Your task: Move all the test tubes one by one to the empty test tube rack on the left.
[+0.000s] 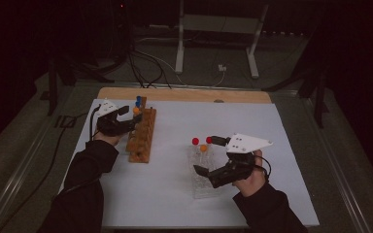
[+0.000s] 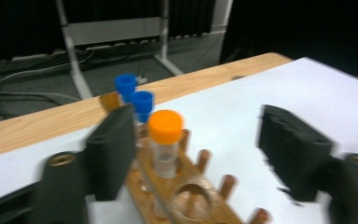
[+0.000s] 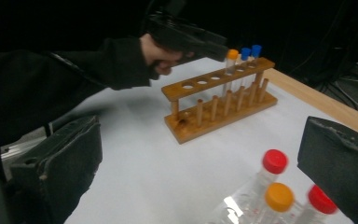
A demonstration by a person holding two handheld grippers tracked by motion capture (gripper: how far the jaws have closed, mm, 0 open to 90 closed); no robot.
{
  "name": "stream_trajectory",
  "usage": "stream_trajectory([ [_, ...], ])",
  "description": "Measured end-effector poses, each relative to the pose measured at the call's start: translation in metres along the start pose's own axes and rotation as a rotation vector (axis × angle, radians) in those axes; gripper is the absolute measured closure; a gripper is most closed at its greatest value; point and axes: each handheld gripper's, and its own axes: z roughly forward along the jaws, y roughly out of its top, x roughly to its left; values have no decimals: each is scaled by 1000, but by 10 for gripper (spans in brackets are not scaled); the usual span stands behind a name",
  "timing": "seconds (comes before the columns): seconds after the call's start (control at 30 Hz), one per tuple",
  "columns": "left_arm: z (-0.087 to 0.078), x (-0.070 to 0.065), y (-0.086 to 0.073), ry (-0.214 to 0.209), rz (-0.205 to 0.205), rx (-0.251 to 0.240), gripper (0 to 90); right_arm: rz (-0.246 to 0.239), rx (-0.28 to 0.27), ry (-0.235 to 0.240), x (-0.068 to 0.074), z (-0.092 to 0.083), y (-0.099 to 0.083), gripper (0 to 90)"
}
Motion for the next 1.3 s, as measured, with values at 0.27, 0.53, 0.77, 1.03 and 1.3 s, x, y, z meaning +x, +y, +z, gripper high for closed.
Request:
stream_trajectory([
  [0.27, -33, -23, 7, -112, 28, -24, 34, 45, 10, -37, -15, -11, 0, 5],
  [0.53, -61, -53, 1, -197, 89, -17, 25, 103, 77, -75, -30, -8, -16, 38],
  [0.77, -74, -64, -12, -238, 95, 3, 25, 157, 111, -101, -36, 1, -34, 162],
  [1.03, -80, -70, -21, -256, 105, 10, 25, 199, 193, -130, -41, 22, -60, 367],
  [1.3, -82, -69, -21, -258, 100, 10, 25, 216, 273, -149, -49, 37, -66, 599],
])
